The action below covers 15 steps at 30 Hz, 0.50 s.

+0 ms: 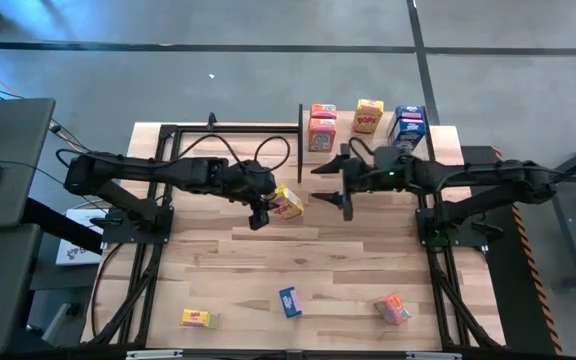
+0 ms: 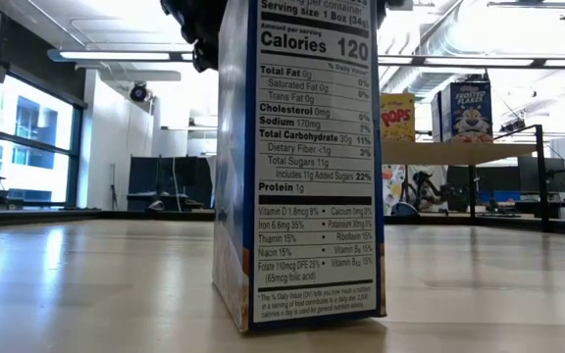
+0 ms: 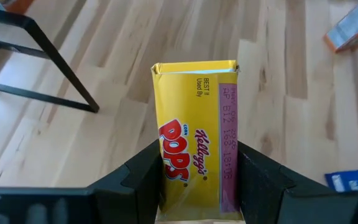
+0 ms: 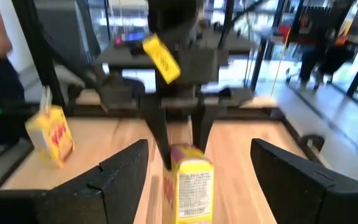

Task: Stack cereal on shelf
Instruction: Put the top yellow cereal box on the shelf aligned with the other yellow cereal box

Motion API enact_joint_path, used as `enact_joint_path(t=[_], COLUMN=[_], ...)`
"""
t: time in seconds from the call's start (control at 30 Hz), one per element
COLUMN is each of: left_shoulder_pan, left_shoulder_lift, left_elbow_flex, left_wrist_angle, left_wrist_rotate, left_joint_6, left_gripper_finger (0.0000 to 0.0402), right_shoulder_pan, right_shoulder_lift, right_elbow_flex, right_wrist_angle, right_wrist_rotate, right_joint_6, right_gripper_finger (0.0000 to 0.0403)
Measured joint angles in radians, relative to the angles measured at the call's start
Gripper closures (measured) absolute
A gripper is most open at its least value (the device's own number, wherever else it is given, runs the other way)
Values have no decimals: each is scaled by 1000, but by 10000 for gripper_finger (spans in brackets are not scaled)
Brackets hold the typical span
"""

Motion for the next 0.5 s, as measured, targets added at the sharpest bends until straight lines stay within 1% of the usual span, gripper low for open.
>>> enact_joint_path(t=[0.3,0.5], left_shoulder_pan=[0,-15], left_shoulder_lift=[76,118], left_elbow_flex=[0,0], left_wrist_angle=[12,32], left_wrist_rotate=[0,1], left_joint_6=[28,72], left_gripper_finger=[239,239], right_shoulder_pan=[0,0], right_shoulder_lift=[123,193], right_elbow_flex=[0,0], right_wrist_angle=[-35,-38], right_wrist_rotate=[-7,-44], right_joint_6=[0,-1], right_gripper_finger=[126,126])
